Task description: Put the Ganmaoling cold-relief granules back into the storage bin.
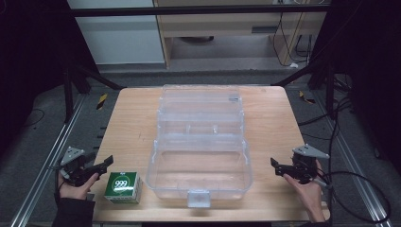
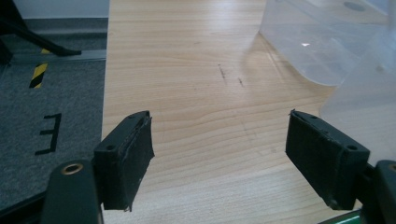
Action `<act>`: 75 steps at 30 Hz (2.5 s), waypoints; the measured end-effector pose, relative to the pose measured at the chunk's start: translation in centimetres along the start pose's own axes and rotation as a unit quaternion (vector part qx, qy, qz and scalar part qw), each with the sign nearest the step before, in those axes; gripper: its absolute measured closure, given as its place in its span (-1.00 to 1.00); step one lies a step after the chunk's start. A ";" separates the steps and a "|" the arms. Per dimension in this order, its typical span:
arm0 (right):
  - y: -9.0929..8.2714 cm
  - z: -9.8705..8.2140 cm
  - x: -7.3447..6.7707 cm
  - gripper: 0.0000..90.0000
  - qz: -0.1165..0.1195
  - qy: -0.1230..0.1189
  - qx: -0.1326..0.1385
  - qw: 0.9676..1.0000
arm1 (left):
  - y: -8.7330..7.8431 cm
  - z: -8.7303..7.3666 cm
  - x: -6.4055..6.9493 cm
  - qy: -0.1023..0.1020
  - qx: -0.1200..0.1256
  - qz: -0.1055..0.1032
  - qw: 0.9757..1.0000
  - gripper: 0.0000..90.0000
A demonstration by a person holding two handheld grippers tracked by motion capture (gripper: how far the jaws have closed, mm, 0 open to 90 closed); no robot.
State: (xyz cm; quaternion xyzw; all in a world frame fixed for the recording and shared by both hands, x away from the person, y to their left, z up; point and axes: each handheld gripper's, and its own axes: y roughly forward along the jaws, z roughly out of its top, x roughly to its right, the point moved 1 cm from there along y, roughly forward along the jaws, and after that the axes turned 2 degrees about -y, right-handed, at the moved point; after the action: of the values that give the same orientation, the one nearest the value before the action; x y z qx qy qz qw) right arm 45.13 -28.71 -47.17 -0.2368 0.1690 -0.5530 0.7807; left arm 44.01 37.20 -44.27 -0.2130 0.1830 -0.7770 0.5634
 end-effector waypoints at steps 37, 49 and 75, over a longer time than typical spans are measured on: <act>-0.2 -0.3 -0.2 -0.93 -0.005 -0.027 -0.021 0.999 | -1.8 4.4 2.9 0.248 -0.154 -0.175 0.940 -0.68; -0.2 -0.6 0.0 -0.93 -0.006 -0.027 -0.025 0.999 | -1.9 4.6 4.2 0.324 -0.193 -0.222 0.899 -0.70; 0.1 -0.9 0.0 -0.98 0.001 -0.032 -0.044 0.999 | -0.6 3.5 5.6 0.417 -0.241 -0.264 0.836 -0.75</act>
State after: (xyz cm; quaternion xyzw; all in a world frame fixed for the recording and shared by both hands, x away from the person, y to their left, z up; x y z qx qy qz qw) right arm 44.74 -28.83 -47.96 -0.2884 0.1680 -0.5367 0.7750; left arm 43.84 31.87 -40.30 -0.0384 0.5183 -0.8432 0.1379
